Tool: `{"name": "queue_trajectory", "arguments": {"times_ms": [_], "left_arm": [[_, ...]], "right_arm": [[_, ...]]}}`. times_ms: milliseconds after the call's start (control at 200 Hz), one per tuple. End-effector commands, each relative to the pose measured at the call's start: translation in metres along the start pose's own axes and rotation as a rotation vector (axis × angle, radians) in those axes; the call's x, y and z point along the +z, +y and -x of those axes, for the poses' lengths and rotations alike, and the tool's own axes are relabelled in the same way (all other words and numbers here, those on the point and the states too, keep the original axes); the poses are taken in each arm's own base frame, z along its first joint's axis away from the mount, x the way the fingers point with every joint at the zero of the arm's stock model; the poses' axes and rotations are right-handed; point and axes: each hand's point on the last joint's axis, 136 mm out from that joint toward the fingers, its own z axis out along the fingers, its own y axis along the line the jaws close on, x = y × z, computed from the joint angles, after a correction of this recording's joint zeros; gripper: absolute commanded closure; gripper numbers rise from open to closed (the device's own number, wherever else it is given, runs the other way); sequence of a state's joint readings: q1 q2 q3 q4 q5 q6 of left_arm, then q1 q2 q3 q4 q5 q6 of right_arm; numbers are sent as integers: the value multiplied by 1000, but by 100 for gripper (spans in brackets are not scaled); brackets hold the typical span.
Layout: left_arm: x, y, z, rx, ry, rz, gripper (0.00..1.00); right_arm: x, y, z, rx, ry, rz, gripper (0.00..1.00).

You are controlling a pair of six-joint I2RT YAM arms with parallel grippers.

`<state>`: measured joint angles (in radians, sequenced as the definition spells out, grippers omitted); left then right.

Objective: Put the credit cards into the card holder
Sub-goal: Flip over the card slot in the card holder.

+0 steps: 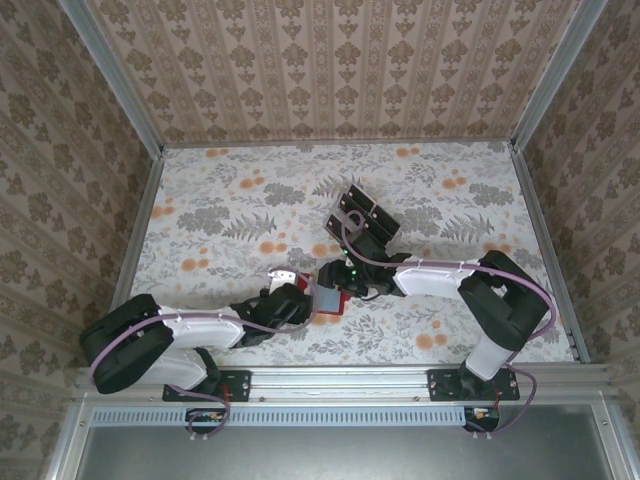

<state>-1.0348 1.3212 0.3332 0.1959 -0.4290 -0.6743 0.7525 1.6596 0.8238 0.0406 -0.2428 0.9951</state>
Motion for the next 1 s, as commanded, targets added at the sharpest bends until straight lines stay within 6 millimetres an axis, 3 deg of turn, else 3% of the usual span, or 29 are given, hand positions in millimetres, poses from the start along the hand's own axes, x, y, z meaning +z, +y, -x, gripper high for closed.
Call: {"name": "queue_trajectory", "arguments": {"times_ms": [0,320,550,735,995], "left_arm": [[3,6,-16,3,37,13,23],[3,6,-17,-5,33,8,23],[0,6,-11,-7,15,2,23],[-23,16,12,-52,-72,24,17],[-70,54,40,-179,-249,78,5]], "right_arm": [[-12,2,3,-6,-27,4,43],[2,7,-2,-13,13,5,44],[8,30,-1,-39,25,35,44],[10,49,-1,-65,36,47,44],[30,66,0,-63,56,53,44]]}}
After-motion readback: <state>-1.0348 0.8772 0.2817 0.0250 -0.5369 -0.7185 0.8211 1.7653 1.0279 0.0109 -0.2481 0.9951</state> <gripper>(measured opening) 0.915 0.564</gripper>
